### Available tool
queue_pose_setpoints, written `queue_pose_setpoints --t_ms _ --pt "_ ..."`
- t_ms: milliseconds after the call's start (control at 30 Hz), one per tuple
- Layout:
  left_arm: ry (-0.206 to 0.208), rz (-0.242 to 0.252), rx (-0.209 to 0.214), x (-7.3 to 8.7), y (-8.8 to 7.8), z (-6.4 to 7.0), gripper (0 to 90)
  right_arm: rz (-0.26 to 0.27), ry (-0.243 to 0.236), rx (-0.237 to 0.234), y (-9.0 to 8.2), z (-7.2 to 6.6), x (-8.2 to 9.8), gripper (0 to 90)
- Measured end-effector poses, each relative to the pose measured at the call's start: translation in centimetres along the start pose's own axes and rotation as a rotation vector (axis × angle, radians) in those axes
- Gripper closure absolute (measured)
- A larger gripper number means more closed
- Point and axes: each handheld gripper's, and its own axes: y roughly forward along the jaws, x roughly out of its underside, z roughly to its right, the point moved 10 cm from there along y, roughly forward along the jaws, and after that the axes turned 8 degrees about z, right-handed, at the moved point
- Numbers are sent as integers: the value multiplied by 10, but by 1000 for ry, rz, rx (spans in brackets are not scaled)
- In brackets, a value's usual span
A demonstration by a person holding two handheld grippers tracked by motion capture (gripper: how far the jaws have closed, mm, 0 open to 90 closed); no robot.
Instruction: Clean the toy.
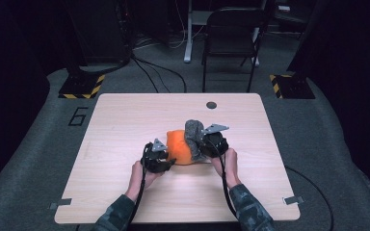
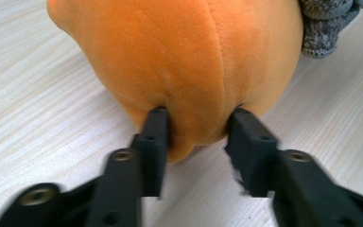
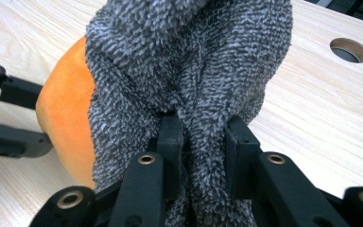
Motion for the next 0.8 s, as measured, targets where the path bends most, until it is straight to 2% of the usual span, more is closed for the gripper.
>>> queue_pose_setpoints --t_ms 33,67,100,233,300,367,433,467,533,567,600,667,733,800 --pt "-5 7 2 0 0 1 739 0 3 2 -1 0 0 719" --pt "-9 3 12 -1 -1 1 739 0 3 2 -1 0 0 719" --pt "-30 6 31 -1 -1 2 791 7 6 -2 -2 0 -1 719" --pt "-65 42 69 -10 -8 7 812 29 27 0 -7 1 -7 721" --pt "-89 73 92 -18 -15 9 820 66 39 -23 -14 -1 -15 721" --pt "-99 86 94 -21 -17 10 821 73 47 -38 -17 -4 -18 721" --pt "-109 101 107 -26 -23 14 825 97 30 -77 -25 -20 -29 721" --pt "-109 101 107 -26 -23 14 826 97 30 -77 -25 -20 -29 721" --pt "-101 103 117 -28 -25 16 826 104 15 -96 -27 -31 -33 721" --pt "-99 108 118 -29 -25 18 826 102 1 -106 -28 -37 -34 721" --pt "-92 102 123 -29 -25 20 825 92 -34 -110 -24 -46 -33 721" --pt "-85 95 120 -27 -24 20 825 81 -42 -96 -22 -48 -31 721" --pt "-104 90 119 -25 -21 20 825 61 -85 -74 -17 -48 -25 721" --pt "-107 94 118 -25 -21 18 825 51 -105 -52 -15 -45 -22 721"
